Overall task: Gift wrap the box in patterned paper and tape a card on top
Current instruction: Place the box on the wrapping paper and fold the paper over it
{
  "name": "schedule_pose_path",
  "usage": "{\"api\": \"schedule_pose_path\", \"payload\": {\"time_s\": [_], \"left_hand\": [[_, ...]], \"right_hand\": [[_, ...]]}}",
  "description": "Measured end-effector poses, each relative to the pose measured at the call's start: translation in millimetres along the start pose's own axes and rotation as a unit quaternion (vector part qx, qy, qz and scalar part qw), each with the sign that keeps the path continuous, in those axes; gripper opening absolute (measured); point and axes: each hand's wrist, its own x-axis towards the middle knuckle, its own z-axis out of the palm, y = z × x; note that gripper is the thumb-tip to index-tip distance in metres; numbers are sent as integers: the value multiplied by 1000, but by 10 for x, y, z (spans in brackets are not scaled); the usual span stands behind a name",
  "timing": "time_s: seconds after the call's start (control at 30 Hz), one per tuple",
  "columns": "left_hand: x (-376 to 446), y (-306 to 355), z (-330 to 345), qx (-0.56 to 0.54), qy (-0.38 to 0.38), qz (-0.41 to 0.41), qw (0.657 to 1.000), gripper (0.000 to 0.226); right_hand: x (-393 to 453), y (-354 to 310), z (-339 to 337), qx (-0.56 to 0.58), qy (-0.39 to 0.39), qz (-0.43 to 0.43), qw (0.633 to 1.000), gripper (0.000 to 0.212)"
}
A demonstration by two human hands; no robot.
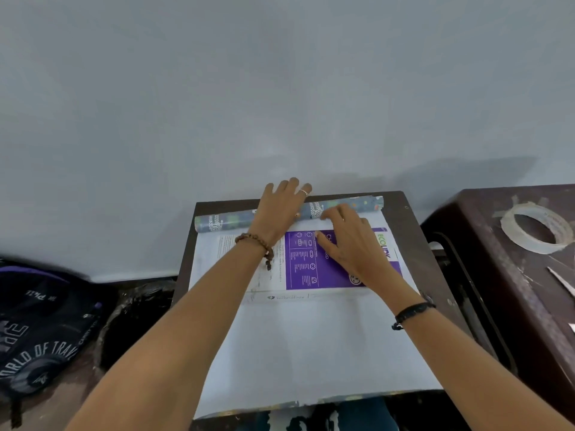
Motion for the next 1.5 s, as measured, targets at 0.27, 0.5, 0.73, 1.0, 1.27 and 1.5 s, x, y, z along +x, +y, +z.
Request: {"api": "schedule_pose_path", "payload": {"time_s": [0.27,0.5,0.73,1.0,1.27,1.5], "left_hand": [[-161,39,37,-78,-28,-114,990,32],[-556,349,-81,-128,83,-114,982,28],[-780,449,-241,-159,-58,-119,978,53],[-907,476,-82,-88,-65,-24,994,100],[-953,441,-72,-92,-80,36,992,93],[-1164,687,-130,-19,93,95,991,49]], "right_hand": [[130,40,6,-14,-81,15,997,41],[604,39,48,-38,-32,54,997,45],[1063,-65,228,-167,-118,-23,979,49],[1121,-59,158,-203,-110,-65,971,54],[987,-191,-95,-356,119,-206,904,52],[591,-315,-420,-341,172,-229,896,51]]}}
